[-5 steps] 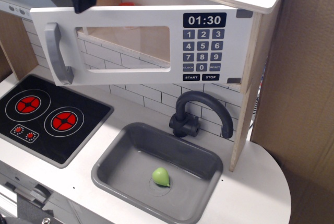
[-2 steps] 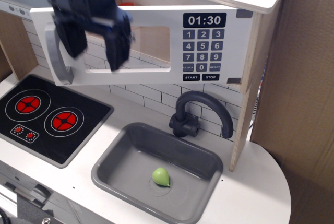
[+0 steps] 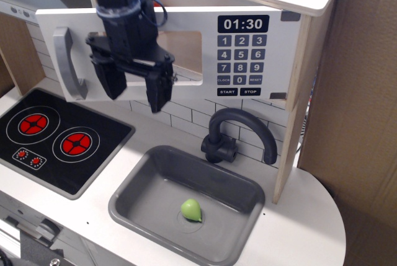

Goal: Close microwave

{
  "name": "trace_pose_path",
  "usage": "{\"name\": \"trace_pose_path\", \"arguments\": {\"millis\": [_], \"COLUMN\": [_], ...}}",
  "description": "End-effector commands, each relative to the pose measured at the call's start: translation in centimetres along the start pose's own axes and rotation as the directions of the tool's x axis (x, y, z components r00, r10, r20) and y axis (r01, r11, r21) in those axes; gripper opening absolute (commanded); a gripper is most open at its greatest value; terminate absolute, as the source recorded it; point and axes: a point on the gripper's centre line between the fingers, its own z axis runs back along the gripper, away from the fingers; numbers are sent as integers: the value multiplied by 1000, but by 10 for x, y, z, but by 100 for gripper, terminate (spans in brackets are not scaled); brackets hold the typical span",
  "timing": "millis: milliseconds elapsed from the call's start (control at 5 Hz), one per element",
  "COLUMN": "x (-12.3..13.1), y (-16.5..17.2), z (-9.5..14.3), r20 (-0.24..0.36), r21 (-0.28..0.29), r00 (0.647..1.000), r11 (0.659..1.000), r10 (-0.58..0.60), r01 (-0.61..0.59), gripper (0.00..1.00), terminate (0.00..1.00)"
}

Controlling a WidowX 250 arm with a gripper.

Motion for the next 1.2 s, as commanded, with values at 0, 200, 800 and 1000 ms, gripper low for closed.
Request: {"name": "trace_pose_path", "arguments": {"millis": [0, 200, 800, 1000], "x": [39, 54, 92, 100], "y": [17, 22, 36, 38], "z": [17, 19, 32, 36], "r20": [129, 228, 435, 518], "r21": [85, 121, 168, 165], "r00": [990, 972, 899, 855], "r11": [995, 992, 985, 983], "r10": [-54, -53, -45, -20], "r01": [43, 26, -32, -77], "gripper": [100, 100, 100, 100], "terminate": [0, 0, 0, 0]}}
